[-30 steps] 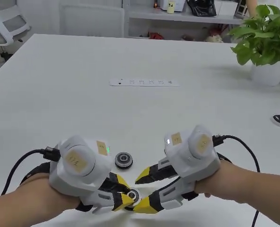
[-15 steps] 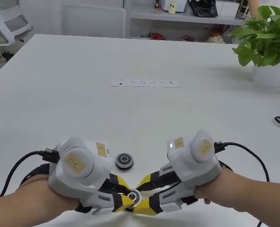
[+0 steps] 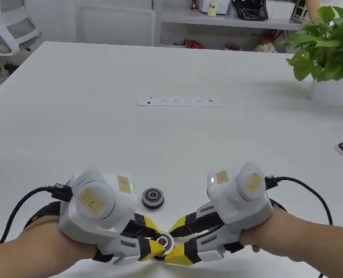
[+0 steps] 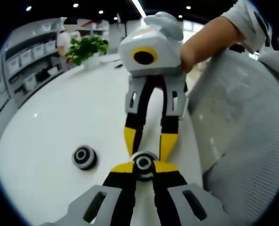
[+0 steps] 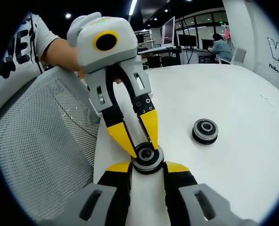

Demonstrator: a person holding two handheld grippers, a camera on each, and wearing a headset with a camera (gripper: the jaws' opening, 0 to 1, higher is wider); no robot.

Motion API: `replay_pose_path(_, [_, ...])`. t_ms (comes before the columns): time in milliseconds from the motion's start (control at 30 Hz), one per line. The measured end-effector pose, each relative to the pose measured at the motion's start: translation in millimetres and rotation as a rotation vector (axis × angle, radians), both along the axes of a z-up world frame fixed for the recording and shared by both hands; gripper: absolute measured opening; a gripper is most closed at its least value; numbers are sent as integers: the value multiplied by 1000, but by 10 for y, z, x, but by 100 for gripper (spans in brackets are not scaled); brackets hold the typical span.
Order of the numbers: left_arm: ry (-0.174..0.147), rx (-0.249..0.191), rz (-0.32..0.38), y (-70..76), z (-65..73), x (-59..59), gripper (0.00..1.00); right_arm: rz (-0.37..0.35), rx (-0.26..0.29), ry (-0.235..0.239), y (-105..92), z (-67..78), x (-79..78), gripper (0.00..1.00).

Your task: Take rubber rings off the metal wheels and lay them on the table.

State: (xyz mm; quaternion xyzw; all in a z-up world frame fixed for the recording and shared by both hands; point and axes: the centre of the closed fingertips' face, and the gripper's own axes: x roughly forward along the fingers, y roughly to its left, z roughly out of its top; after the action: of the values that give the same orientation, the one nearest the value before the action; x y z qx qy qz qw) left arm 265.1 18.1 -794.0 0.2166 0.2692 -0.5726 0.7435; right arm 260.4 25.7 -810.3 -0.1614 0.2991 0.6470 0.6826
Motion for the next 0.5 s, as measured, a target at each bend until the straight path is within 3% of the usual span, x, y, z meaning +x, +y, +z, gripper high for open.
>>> replay_pose_path(500, [-11, 2, -7, 3, -2, -1, 13, 0, -8, 6, -66, -5, -6, 18])
